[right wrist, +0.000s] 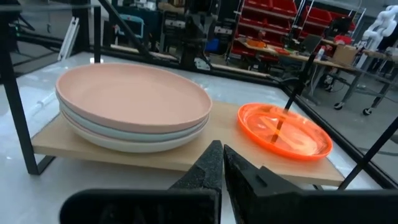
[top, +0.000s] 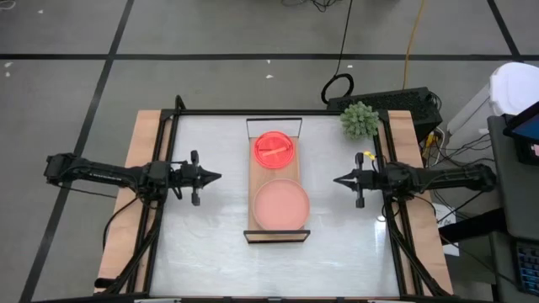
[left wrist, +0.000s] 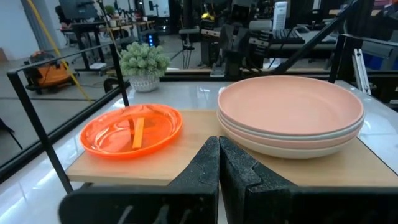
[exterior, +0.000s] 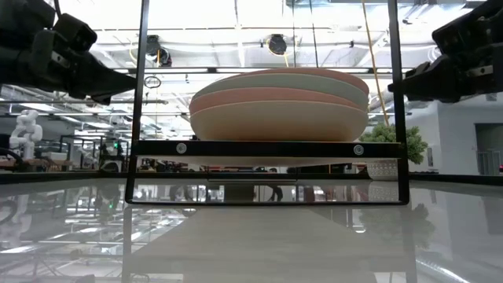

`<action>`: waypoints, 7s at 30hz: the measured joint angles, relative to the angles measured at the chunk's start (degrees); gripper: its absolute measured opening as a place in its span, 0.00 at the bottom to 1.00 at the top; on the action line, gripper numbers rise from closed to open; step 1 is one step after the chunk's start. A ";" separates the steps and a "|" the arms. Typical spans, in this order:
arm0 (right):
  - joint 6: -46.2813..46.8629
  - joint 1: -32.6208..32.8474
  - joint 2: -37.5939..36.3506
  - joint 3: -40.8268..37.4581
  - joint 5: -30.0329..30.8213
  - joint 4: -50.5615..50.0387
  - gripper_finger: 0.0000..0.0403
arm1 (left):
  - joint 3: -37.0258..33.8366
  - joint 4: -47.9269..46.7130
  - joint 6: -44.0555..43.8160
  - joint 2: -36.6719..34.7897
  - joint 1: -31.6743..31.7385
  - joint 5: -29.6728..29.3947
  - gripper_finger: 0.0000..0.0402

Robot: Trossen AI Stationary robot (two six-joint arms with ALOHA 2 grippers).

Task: Place and stack plates onto a shelf
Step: Return to Home Position

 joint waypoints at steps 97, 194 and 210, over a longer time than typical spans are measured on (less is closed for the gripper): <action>-2.87 -0.20 -10.08 -0.02 -1.46 -4.48 0.00 | -0.04 -19.92 -5.63 -25.16 -0.02 0.48 0.00; -2.84 -0.20 -10.07 0.09 -1.49 -0.35 0.00 | 0.02 -20.68 -10.05 -24.54 -0.01 1.27 0.00; -2.84 -0.20 -10.08 0.09 -1.49 -0.35 0.00 | 0.02 -20.68 -10.06 -24.56 -0.02 1.22 0.00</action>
